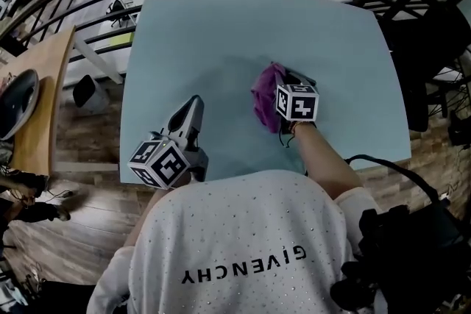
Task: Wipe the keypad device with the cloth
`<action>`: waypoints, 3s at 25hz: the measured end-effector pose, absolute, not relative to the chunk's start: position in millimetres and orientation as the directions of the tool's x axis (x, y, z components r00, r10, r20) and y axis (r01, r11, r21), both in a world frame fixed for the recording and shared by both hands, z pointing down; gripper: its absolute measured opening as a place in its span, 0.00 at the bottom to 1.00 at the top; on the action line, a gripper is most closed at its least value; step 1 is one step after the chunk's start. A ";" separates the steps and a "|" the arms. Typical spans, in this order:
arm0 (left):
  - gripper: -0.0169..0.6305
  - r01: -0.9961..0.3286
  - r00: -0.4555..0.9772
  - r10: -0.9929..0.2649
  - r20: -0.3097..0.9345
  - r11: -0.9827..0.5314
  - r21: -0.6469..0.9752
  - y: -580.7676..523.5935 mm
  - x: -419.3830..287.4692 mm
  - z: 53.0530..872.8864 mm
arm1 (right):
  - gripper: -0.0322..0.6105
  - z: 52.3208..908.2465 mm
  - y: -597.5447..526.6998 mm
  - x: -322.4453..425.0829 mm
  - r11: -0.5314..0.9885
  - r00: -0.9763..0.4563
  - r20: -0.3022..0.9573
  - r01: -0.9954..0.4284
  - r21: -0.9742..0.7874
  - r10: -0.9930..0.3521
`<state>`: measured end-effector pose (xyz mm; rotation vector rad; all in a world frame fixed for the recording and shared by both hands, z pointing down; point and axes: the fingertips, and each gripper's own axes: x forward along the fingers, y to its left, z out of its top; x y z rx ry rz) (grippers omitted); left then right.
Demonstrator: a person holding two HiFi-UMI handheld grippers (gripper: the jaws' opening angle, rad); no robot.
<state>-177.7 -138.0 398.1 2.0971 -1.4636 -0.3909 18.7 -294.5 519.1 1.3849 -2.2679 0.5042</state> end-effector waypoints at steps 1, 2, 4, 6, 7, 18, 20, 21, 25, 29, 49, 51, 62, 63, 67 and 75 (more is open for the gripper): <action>0.02 -0.771 0.367 -0.928 0.068 -0.263 0.580 -139.1 -177.5 396.7 | 0.11 518.7 -295.7 21.0 0.428 -0.400 0.535 -0.900 -0.078 -0.744; 0.01 -0.772 0.369 -0.927 0.066 -0.266 0.577 -140.6 -177.4 395.7 | 0.11 518.0 -296.6 23.3 0.423 -0.394 0.533 -0.903 -0.075 -0.748; 0.02 -0.770 0.375 -0.925 0.062 -0.273 0.576 -144.9 -177.0 394.9 | 0.11 517.3 -297.2 28.7 0.409 -0.380 0.530 -0.910 -0.067 -0.758; 0.02 -0.766 0.384 -0.922 0.055 -0.285 0.576 -150.6 -174.3 393.8 | 0.11 517.8 -297.1 36.6 0.394 -0.367 0.525 -0.917 -0.064 -0.768; 0.02 -0.764 0.389 -0.920 0.051 -0.292 0.576 -153.7 -172.5 393.3 | 0.10 518.3 -297.0 41.7 0.383 -0.358 0.524 -0.921 -0.064 -0.773; 0.01 -0.740 0.452 -0.892 0.029 -0.356 0.571 -168.6 -143.5 383.6 | 0.10 517.3 -281.8 109.9 0.217 -0.227 0.514 -0.973 -0.081 -0.827; 0.01 -0.737 0.456 -0.890 0.027 -0.360 0.572 -169.0 -142.6 382.7 | 0.10 517.6 -279.0 119.0 0.187 -0.205 0.513 -0.978 -0.087 -0.833; 0.01 -0.735 0.457 -0.889 0.026 -0.361 0.574 -169.5 -142.5 382.5 | 0.11 517.8 -278.2 123.1 0.174 -0.195 0.514 -0.981 -0.090 -0.835; 0.01 -0.730 0.461 -0.887 0.021 -0.366 0.578 -169.2 -142.6 382.2 | 0.10 520.0 -275.0 134.5 0.132 -0.168 0.516 -0.986 -0.106 -0.840; 0.02 -0.732 0.456 -0.890 0.024 -0.359 0.579 -167.2 -144.0 384.6 | 0.11 526.5 -271.0 146.3 0.086 -0.140 0.529 -0.989 -0.124 -0.837; 0.02 -0.791 0.273 -0.959 0.075 -0.180 0.585 -119.5 -211.0 401.1 | 0.11 530.3 -274.6 9.5 0.429 -0.456 0.523 -0.885 -0.182 -0.720; 0.02 -0.791 0.269 -0.960 0.081 -0.171 0.588 -115.0 -212.6 402.3 | 0.11 536.6 -271.9 11.5 0.423 -0.454 0.538 -0.886 -0.190 -0.710; 0.02 -0.774 0.352 -0.931 0.094 -0.233 0.589 -127.7 -185.3 405.2 | 0.10 541.3 -263.1 67.1 0.268 -0.344 0.554 -0.939 -0.216 -0.758; 0.01 -0.770 0.362 -0.928 0.090 -0.243 0.590 -129.6 -181.6 404.3 | 0.10 541.9 -260.6 74.4 0.253 -0.334 0.555 -0.942 -0.221 -0.762; 0.02 -0.754 0.402 -0.912 0.085 -0.277 0.595 -136.2 -169.2 406.4 | 0.10 546.0 -251.8 99.4 0.204 -0.288 0.560 -0.956 -0.209 -0.777; 0.02 -0.730 0.457 -0.886 0.073 -0.328 0.599 -145.3 -151.3 405.9 | 0.11 550.6 -241.4 135.8 0.099 -0.209 0.580 -0.971 -0.216 -0.787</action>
